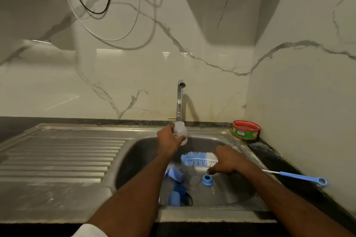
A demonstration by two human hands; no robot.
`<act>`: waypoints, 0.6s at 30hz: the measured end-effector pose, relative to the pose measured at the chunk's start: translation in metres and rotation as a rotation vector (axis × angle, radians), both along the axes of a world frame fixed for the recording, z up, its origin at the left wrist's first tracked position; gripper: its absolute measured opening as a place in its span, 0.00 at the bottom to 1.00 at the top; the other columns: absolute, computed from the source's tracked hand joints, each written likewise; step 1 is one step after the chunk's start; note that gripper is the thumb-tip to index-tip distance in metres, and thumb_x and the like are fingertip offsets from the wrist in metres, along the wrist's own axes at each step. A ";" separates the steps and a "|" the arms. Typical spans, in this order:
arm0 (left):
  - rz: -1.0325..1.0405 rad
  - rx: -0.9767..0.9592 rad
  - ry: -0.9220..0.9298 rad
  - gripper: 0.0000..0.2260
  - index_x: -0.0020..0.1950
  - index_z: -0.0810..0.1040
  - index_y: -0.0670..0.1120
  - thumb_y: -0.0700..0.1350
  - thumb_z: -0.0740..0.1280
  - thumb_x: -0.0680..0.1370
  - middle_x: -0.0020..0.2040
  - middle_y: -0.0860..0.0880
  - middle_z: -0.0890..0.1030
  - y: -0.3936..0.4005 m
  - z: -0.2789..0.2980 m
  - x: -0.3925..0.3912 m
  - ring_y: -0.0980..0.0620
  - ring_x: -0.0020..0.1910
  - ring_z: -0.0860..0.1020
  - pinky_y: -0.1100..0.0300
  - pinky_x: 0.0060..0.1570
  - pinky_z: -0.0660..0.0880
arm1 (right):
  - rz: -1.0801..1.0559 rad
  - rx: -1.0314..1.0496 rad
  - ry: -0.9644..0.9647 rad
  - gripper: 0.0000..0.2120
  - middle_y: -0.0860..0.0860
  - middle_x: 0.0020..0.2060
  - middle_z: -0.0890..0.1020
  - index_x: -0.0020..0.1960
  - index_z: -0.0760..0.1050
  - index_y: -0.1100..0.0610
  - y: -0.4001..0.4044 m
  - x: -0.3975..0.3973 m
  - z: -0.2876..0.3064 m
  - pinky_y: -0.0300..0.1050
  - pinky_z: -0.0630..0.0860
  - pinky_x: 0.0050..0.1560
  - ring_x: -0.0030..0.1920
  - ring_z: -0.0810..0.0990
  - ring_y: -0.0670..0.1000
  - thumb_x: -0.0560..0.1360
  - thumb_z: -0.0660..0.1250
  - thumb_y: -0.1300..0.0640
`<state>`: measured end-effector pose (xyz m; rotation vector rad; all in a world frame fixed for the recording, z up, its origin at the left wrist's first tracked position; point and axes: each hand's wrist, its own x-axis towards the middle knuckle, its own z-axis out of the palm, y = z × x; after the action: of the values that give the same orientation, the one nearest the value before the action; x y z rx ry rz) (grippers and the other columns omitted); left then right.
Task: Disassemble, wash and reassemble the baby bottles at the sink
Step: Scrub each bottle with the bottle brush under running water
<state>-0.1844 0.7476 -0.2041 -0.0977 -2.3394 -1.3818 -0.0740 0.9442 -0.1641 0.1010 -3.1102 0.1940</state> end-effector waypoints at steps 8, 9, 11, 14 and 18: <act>-0.008 -0.041 0.033 0.23 0.62 0.80 0.44 0.47 0.81 0.70 0.55 0.47 0.83 -0.006 0.003 0.008 0.52 0.52 0.81 0.56 0.55 0.80 | -0.009 0.005 -0.002 0.30 0.50 0.53 0.76 0.62 0.72 0.54 0.002 -0.002 -0.002 0.43 0.73 0.47 0.50 0.75 0.50 0.69 0.77 0.39; 0.000 -0.030 0.044 0.23 0.62 0.80 0.44 0.47 0.81 0.70 0.55 0.47 0.83 -0.006 0.003 0.007 0.52 0.52 0.81 0.56 0.55 0.80 | -0.008 0.001 -0.001 0.30 0.49 0.52 0.75 0.62 0.72 0.53 0.003 -0.002 -0.001 0.43 0.72 0.46 0.49 0.75 0.49 0.69 0.77 0.39; -0.009 -0.102 -0.015 0.23 0.61 0.80 0.44 0.46 0.81 0.70 0.56 0.46 0.83 -0.006 0.000 0.008 0.51 0.54 0.82 0.56 0.56 0.80 | -0.012 -0.007 -0.005 0.29 0.50 0.53 0.76 0.62 0.72 0.53 0.003 -0.002 -0.002 0.43 0.74 0.46 0.49 0.75 0.49 0.69 0.78 0.40; -0.008 -0.083 0.019 0.23 0.62 0.80 0.45 0.47 0.81 0.69 0.56 0.47 0.84 -0.006 0.003 0.010 0.52 0.53 0.82 0.54 0.55 0.81 | -0.015 -0.021 -0.010 0.29 0.51 0.56 0.78 0.63 0.72 0.53 0.001 -0.002 -0.002 0.44 0.78 0.47 0.51 0.77 0.50 0.69 0.78 0.41; -0.006 -0.063 0.022 0.22 0.60 0.81 0.43 0.49 0.81 0.70 0.54 0.48 0.84 -0.004 0.004 0.008 0.52 0.50 0.82 0.59 0.52 0.80 | -0.004 -0.008 0.004 0.29 0.50 0.53 0.77 0.62 0.73 0.53 0.002 -0.003 -0.003 0.43 0.74 0.47 0.49 0.76 0.49 0.69 0.78 0.41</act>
<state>-0.1765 0.7436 -0.1998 -0.1381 -2.3671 -1.3032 -0.0770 0.9466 -0.1675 0.0948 -3.1053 0.2066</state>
